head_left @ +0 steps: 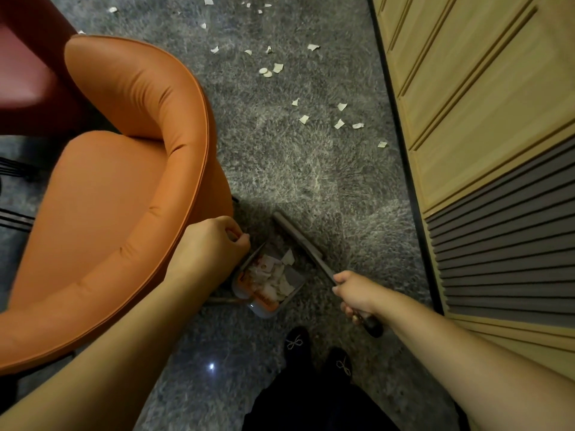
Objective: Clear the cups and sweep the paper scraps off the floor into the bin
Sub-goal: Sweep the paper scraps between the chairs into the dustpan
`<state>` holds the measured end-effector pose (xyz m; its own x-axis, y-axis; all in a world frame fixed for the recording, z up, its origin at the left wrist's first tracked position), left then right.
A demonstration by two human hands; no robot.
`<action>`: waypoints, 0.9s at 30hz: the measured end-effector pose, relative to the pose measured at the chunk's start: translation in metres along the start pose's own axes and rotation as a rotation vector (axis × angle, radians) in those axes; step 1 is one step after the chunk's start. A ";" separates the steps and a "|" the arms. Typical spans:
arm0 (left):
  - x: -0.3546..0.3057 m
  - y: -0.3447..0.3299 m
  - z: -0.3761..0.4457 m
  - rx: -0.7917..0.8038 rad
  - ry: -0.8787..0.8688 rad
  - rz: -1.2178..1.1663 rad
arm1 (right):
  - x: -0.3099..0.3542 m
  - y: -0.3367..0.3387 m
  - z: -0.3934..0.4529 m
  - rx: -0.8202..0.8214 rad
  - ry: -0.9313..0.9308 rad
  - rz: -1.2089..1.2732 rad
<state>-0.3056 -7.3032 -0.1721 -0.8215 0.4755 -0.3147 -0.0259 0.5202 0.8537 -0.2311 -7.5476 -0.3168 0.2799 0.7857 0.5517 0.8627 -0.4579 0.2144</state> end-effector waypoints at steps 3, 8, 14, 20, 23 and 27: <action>0.002 0.000 0.001 -0.007 0.003 -0.008 | 0.003 -0.015 0.007 0.051 0.015 -0.054; 0.004 0.002 -0.001 0.007 0.011 -0.027 | -0.001 -0.030 -0.010 0.186 -0.025 -0.052; 0.014 0.006 -0.011 0.011 0.030 -0.112 | -0.005 -0.016 -0.039 0.223 -0.129 0.135; -0.004 0.013 -0.014 -0.026 -0.019 -0.188 | 0.013 0.018 -0.053 0.127 -0.057 0.154; -0.029 0.021 -0.006 -0.067 -0.023 -0.232 | 0.022 0.048 -0.052 0.052 -0.043 0.212; -0.071 0.030 0.013 -0.095 -0.070 -0.277 | 0.039 0.093 -0.043 -0.031 -0.013 0.302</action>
<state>-0.2400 -7.3118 -0.1292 -0.7345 0.3739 -0.5663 -0.2998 0.5698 0.7651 -0.1579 -7.5779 -0.2406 0.5270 0.6174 0.5840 0.7265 -0.6839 0.0675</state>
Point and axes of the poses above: each hand's wrist, its own z-axis towards the middle knuckle, its own y-axis out of the back of the hand, x = y × z, the point moved 6 cm from there along z, towards the middle knuckle, and after that the axes turned 12 degrees about y, right-handed, at the moved point
